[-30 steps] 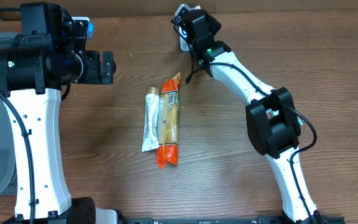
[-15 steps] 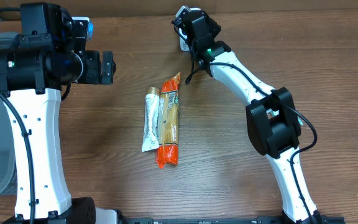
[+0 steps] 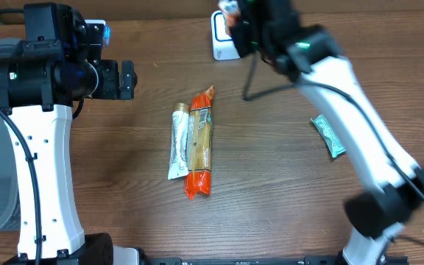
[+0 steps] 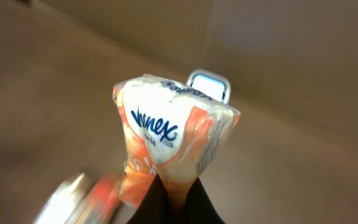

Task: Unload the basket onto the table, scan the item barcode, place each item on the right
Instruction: 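Carry the orange packet right and drop it on the teal packet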

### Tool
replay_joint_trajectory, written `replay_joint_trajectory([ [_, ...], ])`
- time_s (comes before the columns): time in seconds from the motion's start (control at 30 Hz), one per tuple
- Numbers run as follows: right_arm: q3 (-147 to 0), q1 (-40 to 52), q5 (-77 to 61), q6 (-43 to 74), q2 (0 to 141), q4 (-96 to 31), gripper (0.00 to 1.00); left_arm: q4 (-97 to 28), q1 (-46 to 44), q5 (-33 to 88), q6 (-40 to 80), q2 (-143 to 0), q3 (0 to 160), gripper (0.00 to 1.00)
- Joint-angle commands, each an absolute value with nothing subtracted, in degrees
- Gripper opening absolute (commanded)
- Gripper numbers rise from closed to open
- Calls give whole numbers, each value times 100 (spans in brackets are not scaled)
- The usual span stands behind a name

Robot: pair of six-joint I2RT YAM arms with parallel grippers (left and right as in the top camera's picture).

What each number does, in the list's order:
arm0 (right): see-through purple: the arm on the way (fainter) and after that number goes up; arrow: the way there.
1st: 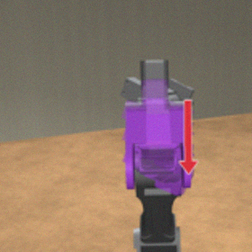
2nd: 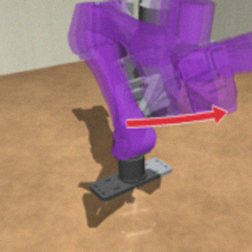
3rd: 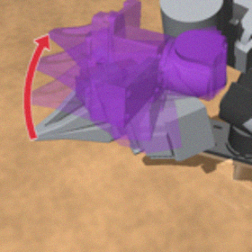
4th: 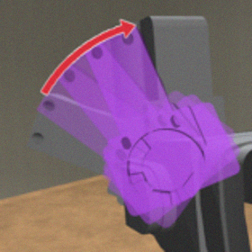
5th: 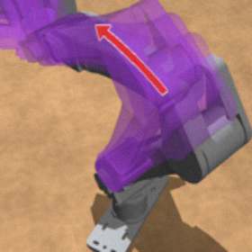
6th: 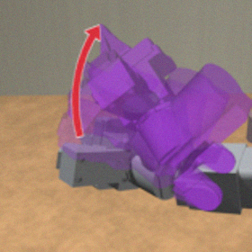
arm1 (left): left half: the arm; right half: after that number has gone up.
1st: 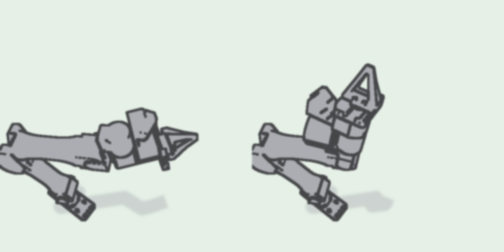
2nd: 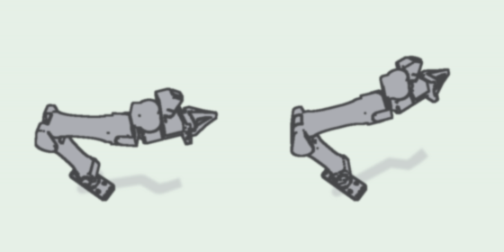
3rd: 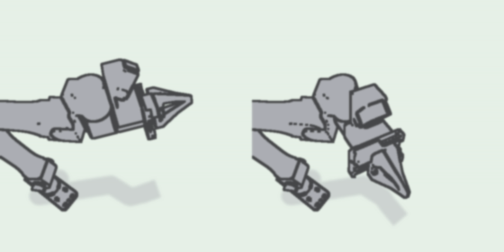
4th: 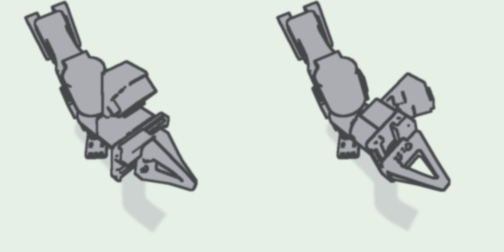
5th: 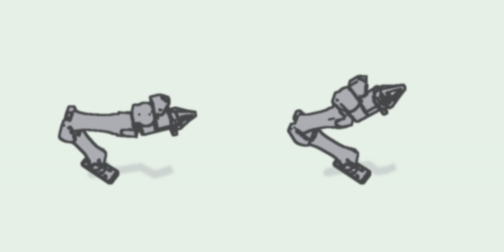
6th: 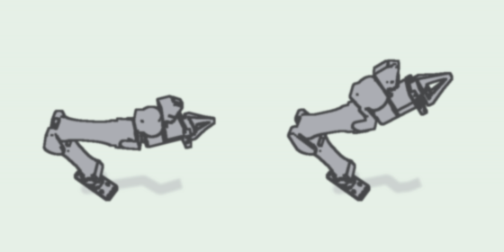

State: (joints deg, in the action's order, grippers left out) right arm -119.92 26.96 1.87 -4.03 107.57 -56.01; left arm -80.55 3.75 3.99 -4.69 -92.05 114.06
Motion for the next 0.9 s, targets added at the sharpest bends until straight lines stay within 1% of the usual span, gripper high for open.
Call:
replay_joint_trajectory([
  [0.0, -12003, 2368, -311, 445, 10374, -6687, 4, -8034, 384, 386, -537, -9192, 11491, 100],
  [0.1, -11955, 1992, -311, 1009, 10412, -8101, 4, -8034, 384, 386, -537, -9192, 11491, 100],
  [0.2, -11531, 1632, -314, 1153, 10486, -8589, 4, -8034, 384, 386, -537, -9192, 11491, 100],
  [0.3, -10676, 1173, -421, 1376, 10490, -8412, 4, -8034, 384, 386, -537, -9192, 11491, 100],
  [0.53, -8591, -183, -1649, 1367, 10490, -7284, 4, -8034, 384, 386, -537, -9192, 11491, 100],
  [0.63, -8003, -749, -2018, 1347, 10490, -6858, 4, -8034, 384, 386, -537, -9192, 11491, 100],
  [0.73, -7756, -1066, -2067, 1308, 10490, -6735, 4, -8034, 384, 386, -537, -9192, 11491, 100],
  [0.77, -7723, -1149, -2069, 1258, 10490, -6753, 9, -8034, 384, 386, -537, -9192, 11491, 100],
  [0.83, -7721, -1234, -2069, 1111, 10490, -6834, 25, -8034, 384, 386, -537, -9192, 11491, 100],
  [0.87, -7725, -1247, -2071, 1039, 10490, -6869, 31, -8036, 384, 386, -537, -9192, 11491, 100],
])
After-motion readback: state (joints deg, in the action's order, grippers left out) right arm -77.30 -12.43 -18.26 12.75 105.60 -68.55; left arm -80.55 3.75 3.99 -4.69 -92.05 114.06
